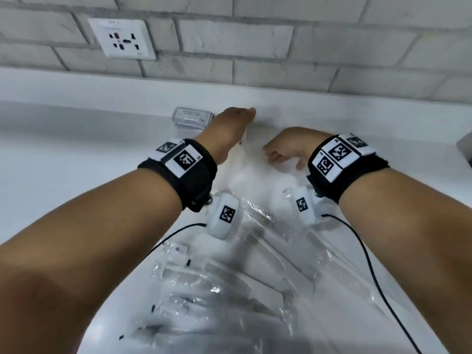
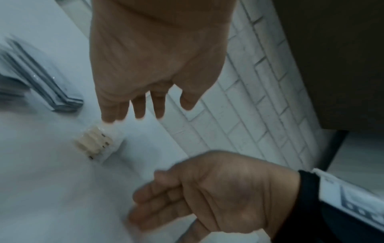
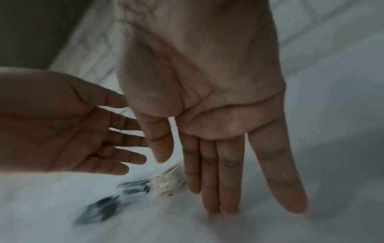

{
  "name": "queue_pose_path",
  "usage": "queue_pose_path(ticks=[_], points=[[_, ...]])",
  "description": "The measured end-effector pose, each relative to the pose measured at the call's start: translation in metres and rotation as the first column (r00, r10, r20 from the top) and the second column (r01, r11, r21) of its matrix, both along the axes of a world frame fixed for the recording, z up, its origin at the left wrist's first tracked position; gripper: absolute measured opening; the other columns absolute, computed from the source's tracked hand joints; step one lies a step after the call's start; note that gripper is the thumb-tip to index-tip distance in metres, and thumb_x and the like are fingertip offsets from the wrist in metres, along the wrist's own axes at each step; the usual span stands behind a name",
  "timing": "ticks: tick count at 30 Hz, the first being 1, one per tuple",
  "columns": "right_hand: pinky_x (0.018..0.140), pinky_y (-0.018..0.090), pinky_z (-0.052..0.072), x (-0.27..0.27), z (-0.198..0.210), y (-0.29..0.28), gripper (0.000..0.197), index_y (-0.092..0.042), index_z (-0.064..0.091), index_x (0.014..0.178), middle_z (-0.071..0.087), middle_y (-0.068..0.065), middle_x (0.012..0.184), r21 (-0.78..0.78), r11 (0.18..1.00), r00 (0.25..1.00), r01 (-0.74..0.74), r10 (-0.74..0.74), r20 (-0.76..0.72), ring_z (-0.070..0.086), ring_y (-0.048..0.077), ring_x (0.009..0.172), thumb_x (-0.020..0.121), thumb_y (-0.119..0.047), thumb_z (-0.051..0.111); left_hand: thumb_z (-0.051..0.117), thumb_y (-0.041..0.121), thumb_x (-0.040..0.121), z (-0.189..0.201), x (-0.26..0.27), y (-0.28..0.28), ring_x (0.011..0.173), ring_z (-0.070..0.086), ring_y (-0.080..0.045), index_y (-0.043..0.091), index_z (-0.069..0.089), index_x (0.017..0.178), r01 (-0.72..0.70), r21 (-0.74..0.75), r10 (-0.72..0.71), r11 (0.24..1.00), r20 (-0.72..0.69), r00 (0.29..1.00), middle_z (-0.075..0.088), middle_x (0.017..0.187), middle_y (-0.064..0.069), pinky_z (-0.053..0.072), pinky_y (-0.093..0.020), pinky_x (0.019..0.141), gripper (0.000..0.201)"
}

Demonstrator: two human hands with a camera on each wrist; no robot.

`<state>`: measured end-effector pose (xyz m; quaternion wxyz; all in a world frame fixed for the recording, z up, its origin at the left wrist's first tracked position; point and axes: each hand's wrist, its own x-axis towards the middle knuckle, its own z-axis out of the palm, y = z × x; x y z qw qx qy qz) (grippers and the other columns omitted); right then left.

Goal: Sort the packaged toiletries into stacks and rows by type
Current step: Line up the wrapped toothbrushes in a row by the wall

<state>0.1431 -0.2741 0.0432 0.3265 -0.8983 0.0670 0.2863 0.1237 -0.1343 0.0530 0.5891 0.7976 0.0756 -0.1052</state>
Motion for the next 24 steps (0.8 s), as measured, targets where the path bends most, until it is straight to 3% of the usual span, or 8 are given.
queue_pose_path(ticks=[2, 4, 7, 9, 12, 15, 19, 24], points=[[0.078, 0.029, 0.043, -0.023, 0.005, -0.017, 0.035, -0.007, 0.059, 0.125, 0.060, 0.012, 0.129, -0.203, 0.963, 0.982, -0.178, 0.187, 0.026, 0.056, 0.028, 0.121, 0.096, -0.025, 0.053, 0.058, 0.042, 0.088, 0.000, -0.019, 0.003, 0.099, 0.052, -0.019, 0.018, 0.060, 0.114, 0.125, 0.035, -0.123, 0.992, -0.050, 0.991, 0.059, 0.115, -0.002, 0.042, -0.031, 0.083, 0.035], [0.085, 0.029, 0.042, -0.050, 0.001, -0.030, 0.036, -0.015, 0.061, 0.124, 0.060, 0.007, 0.129, -0.323, 0.888, 0.942, -0.326, 0.332, -0.036, 0.056, 0.028, 0.119, 0.092, -0.031, 0.057, 0.056, 0.040, 0.092, -0.001, -0.045, 0.004, 0.109, 0.054, -0.020, 0.016, 0.059, 0.122, 0.306, 0.172, -0.288, 0.936, -0.123, 0.950, 0.060, 0.121, 0.001, 0.043, -0.027, 0.086, 0.039], [0.104, 0.034, 0.040, -0.090, -0.008, -0.042, 0.038, -0.020, 0.058, 0.130, 0.055, -0.002, 0.135, -0.410, 0.772, 0.863, -0.486, 0.498, -0.086, 0.052, 0.023, 0.122, 0.096, -0.034, 0.049, 0.044, 0.040, 0.099, -0.002, -0.081, 0.000, 0.118, 0.050, -0.017, 0.019, 0.054, 0.133, 0.526, 0.560, -0.482, 0.640, -0.241, 0.843, 0.054, 0.131, 0.004, 0.041, -0.021, 0.079, 0.041], [0.105, 0.038, 0.041, -0.114, -0.015, -0.046, 0.036, -0.025, 0.060, 0.127, 0.056, -0.003, 0.134, -0.427, 0.756, 0.845, -0.497, 0.533, -0.039, 0.053, 0.021, 0.119, 0.093, -0.030, 0.050, 0.040, 0.039, 0.100, -0.009, -0.102, -0.001, 0.127, 0.044, -0.019, 0.015, 0.051, 0.136, 0.603, 0.668, -0.558, 0.435, -0.325, 0.763, 0.048, 0.141, -0.001, 0.035, -0.026, 0.097, 0.044], [0.105, 0.036, 0.042, -0.145, -0.024, -0.051, 0.045, -0.029, 0.054, 0.133, 0.052, -0.006, 0.138, -0.404, 0.784, 0.851, -0.471, 0.524, 0.026, 0.053, 0.019, 0.121, 0.089, -0.023, 0.055, 0.048, 0.032, 0.097, -0.025, -0.124, 0.007, 0.127, 0.046, -0.022, 0.017, 0.050, 0.137, 0.589, 0.752, -0.602, 0.296, -0.332, 0.727, 0.048, 0.142, -0.003, 0.034, -0.031, 0.104, 0.043], [0.105, 0.031, 0.037, -0.170, -0.024, -0.061, 0.048, -0.027, 0.050, 0.137, 0.048, -0.003, 0.139, -0.371, 0.851, 0.855, -0.371, 0.469, 0.221, 0.048, 0.020, 0.126, 0.090, -0.023, 0.059, 0.048, 0.023, 0.095, -0.034, -0.140, 0.018, 0.121, 0.051, -0.024, 0.019, 0.055, 0.131, 0.500, 0.830, -0.610, 0.249, -0.267, 0.746, 0.052, 0.133, -0.004, 0.041, -0.036, 0.102, 0.037], [0.101, 0.032, 0.041, -0.185, -0.024, -0.087, 0.030, -0.021, 0.063, 0.121, 0.060, -0.001, 0.128, -0.282, 0.956, 0.861, -0.082, 0.210, 0.463, 0.055, 0.019, 0.116, 0.093, -0.017, 0.054, 0.038, 0.032, 0.099, -0.042, -0.150, 0.029, 0.094, 0.060, -0.027, 0.013, 0.063, 0.100, 0.350, 0.918, -0.584, 0.187, -0.182, 0.791, 0.062, 0.104, -0.008, 0.052, -0.040, 0.086, 0.031], [0.094, 0.032, 0.044, -0.189, -0.033, -0.110, 0.025, -0.023, 0.069, 0.106, 0.063, 0.001, 0.120, -0.363, 0.932, 0.870, 0.022, 0.161, 0.467, 0.057, 0.022, 0.110, 0.092, -0.011, 0.052, 0.048, 0.015, 0.088, -0.033, -0.153, 0.044, 0.088, 0.057, -0.028, 0.013, 0.059, 0.101, 0.221, 0.832, -0.521, 0.508, 0.092, 0.849, 0.053, 0.103, -0.007, 0.048, -0.034, 0.078, 0.017]])
